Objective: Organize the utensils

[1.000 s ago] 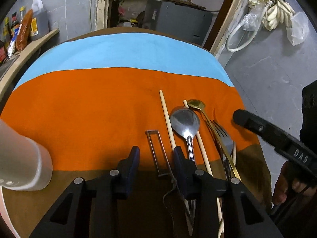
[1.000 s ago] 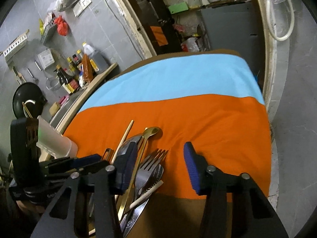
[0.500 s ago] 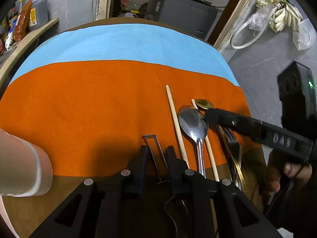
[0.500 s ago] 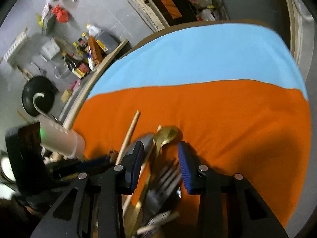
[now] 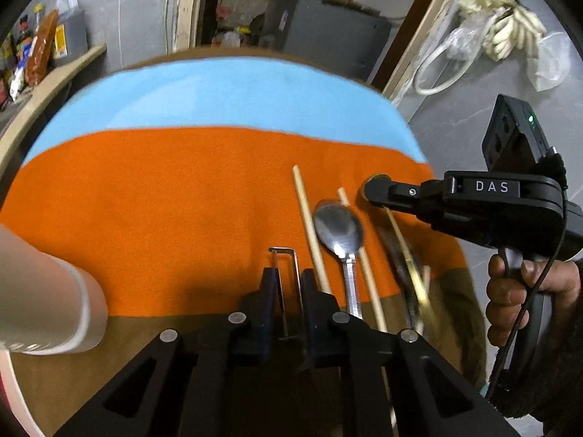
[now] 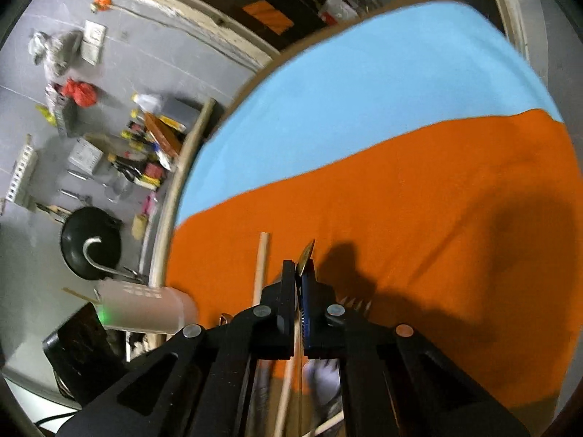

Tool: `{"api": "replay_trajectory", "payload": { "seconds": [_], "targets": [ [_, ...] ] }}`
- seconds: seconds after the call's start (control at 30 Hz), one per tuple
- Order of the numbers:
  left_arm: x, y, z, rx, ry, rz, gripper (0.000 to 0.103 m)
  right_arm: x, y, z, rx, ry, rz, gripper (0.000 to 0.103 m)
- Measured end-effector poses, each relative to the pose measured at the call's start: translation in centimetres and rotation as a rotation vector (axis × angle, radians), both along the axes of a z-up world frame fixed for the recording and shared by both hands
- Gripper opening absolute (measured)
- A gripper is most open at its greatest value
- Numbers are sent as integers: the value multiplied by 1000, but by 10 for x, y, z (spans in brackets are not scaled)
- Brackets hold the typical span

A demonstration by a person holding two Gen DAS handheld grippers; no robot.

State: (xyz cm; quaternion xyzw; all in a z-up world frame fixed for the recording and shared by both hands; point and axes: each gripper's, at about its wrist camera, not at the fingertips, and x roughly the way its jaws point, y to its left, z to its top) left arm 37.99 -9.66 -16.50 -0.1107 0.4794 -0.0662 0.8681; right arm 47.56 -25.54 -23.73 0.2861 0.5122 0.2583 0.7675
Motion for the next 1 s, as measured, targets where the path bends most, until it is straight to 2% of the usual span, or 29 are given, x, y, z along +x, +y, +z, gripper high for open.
{"api": "replay_trajectory", "payload": {
  "seconds": [0.27,0.4,0.57,0.83,1.0],
  "targets": [
    [-47,11,44,-39,-186,-9,12,-80,-1,74,-1,-317,-65,3],
    [-69,22,70,-65,-284,1,12,-101,9,111,-8,-447,-88,3],
    [-86,56,110,-103,-402,38,12,-114,21,160,-8,-587,-118,3],
    [-106,124,173,-99,-550,43,12,-131,86,234,18,-781,-162,3],
    [-120,176,201,-72,-615,80,12,-134,137,258,53,-883,-179,3]
  ]
}}
